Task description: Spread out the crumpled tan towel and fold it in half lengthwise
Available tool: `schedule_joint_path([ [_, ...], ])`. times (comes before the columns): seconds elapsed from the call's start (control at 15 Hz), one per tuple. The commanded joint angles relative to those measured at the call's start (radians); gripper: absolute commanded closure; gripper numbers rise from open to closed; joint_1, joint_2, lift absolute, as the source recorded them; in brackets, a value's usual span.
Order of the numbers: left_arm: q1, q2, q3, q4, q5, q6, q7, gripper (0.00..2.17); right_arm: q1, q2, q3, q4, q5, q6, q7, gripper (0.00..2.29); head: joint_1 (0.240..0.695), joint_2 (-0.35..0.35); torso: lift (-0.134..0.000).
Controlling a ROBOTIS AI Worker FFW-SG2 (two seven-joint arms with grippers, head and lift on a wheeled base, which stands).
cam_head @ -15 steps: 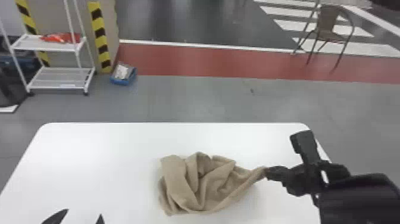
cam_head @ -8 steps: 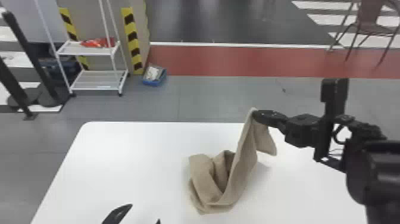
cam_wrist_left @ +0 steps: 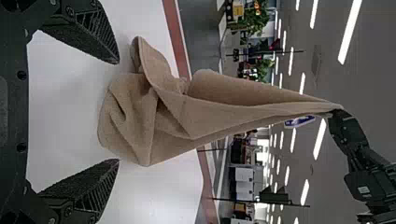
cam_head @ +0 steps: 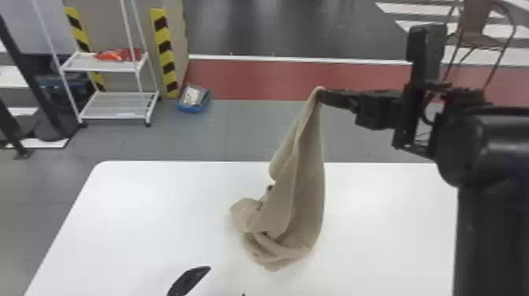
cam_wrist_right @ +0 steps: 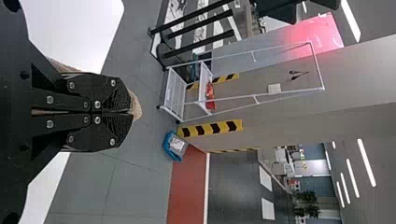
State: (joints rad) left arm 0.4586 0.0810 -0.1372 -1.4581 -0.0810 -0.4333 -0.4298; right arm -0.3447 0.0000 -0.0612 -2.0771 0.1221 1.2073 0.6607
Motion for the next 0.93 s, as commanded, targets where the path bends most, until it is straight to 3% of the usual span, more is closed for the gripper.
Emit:
schedule_joint_path([
  [0.0, -0.034, -0.001, -0.047, 0.025, -0.005, 0.000, 0.034, 0.14, -0.092, 0.001, 0.014, 0.000, 0.010, 0.081, -0.010, 1.32, 0.695, -0.086, 0.000],
  [0.13, -0.077, -0.004, -0.093, 0.054, -0.003, 0.000, 0.094, 0.14, -0.137, 0.001, 0.034, -0.006, 0.013, 0.139, -0.012, 1.32, 0.695, -0.103, 0.000],
  [0.33, -0.150, -0.007, -0.160, 0.082, 0.010, 0.049, 0.121, 0.14, -0.142, 0.001, 0.090, -0.055, 0.010, 0.139, -0.013, 1.32, 0.695, -0.111, 0.000],
  [0.6, -0.202, -0.010, -0.171, 0.082, 0.024, 0.141, 0.157, 0.15, -0.214, 0.001, 0.182, -0.069, 0.016, 0.185, -0.015, 1.32, 0.695, -0.098, 0.000],
  [0.87, -0.213, -0.010, -0.168, 0.090, 0.043, 0.141, 0.221, 0.14, -0.346, 0.001, 0.235, -0.054, 0.053, 0.222, -0.069, 1.32, 0.695, -0.057, 0.000],
])
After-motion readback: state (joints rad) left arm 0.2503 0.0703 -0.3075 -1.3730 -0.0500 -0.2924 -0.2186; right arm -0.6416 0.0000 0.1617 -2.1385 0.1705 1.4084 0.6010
